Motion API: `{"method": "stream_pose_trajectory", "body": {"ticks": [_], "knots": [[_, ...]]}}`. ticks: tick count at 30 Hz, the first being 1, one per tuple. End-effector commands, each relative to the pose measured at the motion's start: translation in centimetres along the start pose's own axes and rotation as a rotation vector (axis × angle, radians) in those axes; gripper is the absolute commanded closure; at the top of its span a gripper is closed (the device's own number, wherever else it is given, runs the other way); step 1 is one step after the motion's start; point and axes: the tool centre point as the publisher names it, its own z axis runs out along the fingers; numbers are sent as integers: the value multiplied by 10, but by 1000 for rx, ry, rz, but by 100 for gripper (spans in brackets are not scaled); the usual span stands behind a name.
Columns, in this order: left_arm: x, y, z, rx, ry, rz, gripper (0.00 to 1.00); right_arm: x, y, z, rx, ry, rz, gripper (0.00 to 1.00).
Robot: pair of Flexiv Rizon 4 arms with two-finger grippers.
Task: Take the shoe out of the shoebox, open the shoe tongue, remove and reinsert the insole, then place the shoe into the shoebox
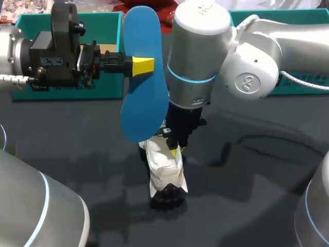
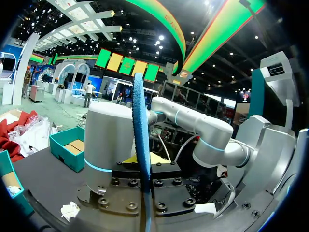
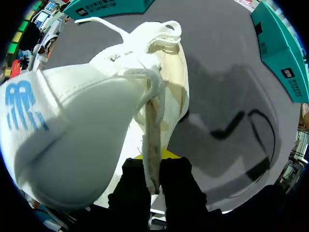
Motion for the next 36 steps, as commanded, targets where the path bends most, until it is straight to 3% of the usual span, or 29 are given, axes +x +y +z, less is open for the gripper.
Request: {"method": "stream_pose_trajectory", "body": {"ticks": [1, 12, 36], "knots": [[0, 0, 1, -1, 1, 0, 100, -6, -8, -2, -17, 11, 75, 100], [0, 0, 1, -1, 1, 0, 100, -11, -19, 5, 1, -16, 217, 100], [0, 0, 1, -1, 1, 0, 100, -24, -16, 50, -3, 19, 169, 100]]}}
